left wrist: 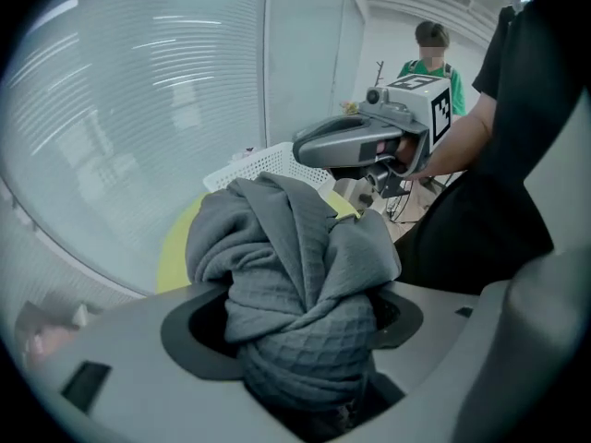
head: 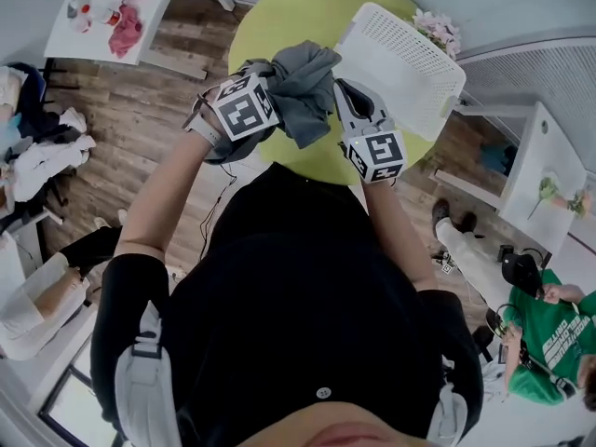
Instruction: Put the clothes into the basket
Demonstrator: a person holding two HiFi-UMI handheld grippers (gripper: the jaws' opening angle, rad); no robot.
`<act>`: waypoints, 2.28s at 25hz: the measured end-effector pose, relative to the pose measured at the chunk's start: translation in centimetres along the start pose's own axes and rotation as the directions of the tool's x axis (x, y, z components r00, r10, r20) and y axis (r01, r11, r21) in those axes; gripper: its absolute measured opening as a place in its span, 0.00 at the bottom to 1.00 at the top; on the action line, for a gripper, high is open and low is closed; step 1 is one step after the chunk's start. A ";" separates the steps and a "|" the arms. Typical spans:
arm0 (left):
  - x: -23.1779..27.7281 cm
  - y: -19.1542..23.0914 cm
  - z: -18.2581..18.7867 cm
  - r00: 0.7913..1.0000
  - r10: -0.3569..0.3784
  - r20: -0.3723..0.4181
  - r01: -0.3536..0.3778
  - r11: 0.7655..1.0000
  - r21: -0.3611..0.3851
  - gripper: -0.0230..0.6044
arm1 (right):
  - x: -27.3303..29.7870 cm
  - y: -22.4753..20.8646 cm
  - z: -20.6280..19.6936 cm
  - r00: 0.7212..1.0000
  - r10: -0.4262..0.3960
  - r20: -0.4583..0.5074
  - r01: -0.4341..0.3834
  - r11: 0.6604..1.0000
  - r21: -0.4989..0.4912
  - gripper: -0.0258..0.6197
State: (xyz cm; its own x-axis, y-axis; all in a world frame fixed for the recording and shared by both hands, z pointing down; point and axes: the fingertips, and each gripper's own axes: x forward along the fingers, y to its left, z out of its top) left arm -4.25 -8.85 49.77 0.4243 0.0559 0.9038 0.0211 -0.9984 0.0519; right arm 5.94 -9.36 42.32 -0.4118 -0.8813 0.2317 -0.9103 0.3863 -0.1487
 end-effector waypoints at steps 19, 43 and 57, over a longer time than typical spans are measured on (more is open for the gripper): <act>0.0 -0.1 18.4 0.996 -0.062 0.061 0.032 0.910 0.414 0.60 | -9.6 -8.0 5.2 0.944 -0.299 0.138 0.300 0.954 0.014 0.08; 15.3 1.6 29.2 0.992 -0.109 0.061 0.044 0.763 0.645 0.60 | -16.8 -18.5 0.8 0.850 -0.517 0.096 0.512 0.856 0.075 0.08; 23.4 1.7 25.2 0.986 -0.153 -0.067 0.160 0.752 0.639 0.61 | -14.7 -21.6 -2.2 0.865 -0.502 0.030 0.493 0.858 0.140 0.08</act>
State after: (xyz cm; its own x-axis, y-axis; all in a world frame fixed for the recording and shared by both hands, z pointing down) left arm 28.47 -9.31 60.28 0.3545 0.2085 0.9115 0.6623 -0.7441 -0.0874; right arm 31.52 -4.15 44.28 0.1017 -0.9638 0.2465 -0.9788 -0.1413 -0.1484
